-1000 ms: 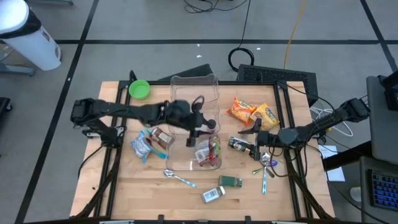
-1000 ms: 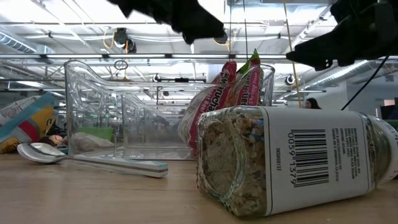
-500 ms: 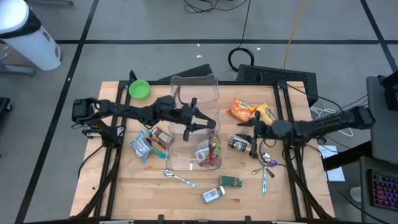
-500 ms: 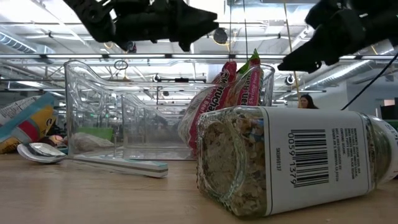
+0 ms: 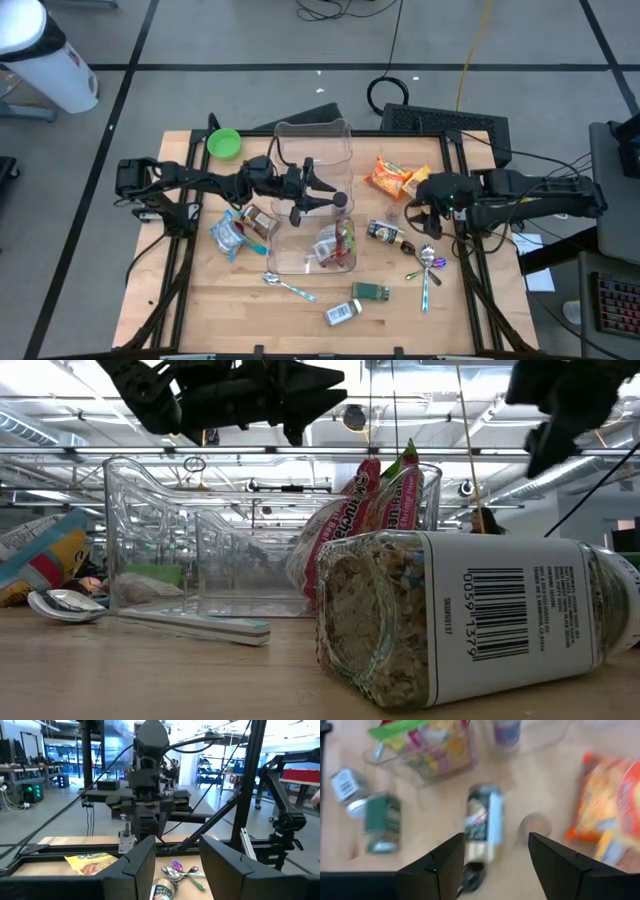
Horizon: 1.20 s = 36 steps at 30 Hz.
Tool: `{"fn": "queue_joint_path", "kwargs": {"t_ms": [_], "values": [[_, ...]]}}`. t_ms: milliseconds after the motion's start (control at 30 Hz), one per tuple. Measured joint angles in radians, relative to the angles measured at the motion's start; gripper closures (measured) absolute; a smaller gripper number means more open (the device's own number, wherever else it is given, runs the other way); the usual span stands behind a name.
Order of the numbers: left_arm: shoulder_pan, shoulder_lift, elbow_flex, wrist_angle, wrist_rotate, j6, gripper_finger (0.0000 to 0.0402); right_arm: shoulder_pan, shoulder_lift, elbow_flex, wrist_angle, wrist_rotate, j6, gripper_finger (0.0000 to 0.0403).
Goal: Pick & Place Food Item
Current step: Put the right white patterned spoon into the top transparent bin
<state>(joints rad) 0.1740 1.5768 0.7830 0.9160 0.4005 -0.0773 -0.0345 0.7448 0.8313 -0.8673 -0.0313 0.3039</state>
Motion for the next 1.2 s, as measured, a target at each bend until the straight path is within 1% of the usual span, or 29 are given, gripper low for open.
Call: {"fn": "queue_joint_path", "kwargs": {"t_ms": [33,133,267,400,567,767,1000,1200], "values": [[-0.003,0.000,0.000,0.001,-0.001,-0.002,0.0243,0.000,0.000,0.000,-0.021,-0.020,0.020,0.0193],[-0.013,0.000,0.000,0.001,-0.012,-0.003,0.0243,0.000,0.010,-0.017,-0.095,-0.025,0.069,0.0193],[-0.027,0.000,0.000,0.001,-0.046,0.000,0.0243,0.002,0.038,-0.092,-0.155,-0.037,0.114,0.0193],[-0.035,0.000,0.000,0.001,-0.088,0.018,0.0243,0.003,0.061,-0.192,-0.132,-0.121,0.143,0.0193],[-0.034,0.000,0.000,-0.002,-0.092,0.020,0.0243,0.003,0.079,-0.284,-0.069,-0.183,0.175,0.0193],[-0.034,-0.001,0.000,-0.021,-0.092,0.021,0.0243,0.003,0.090,-0.313,-0.042,-0.185,0.186,0.0193],[-0.034,-0.001,0.000,-0.037,-0.092,0.022,0.0243,0.003,0.099,-0.323,-0.005,-0.260,0.187,0.0193],[-0.034,0.000,0.000,-0.040,-0.092,0.022,0.0243,0.003,0.118,-0.373,0.014,-0.270,0.202,0.0193]]}}
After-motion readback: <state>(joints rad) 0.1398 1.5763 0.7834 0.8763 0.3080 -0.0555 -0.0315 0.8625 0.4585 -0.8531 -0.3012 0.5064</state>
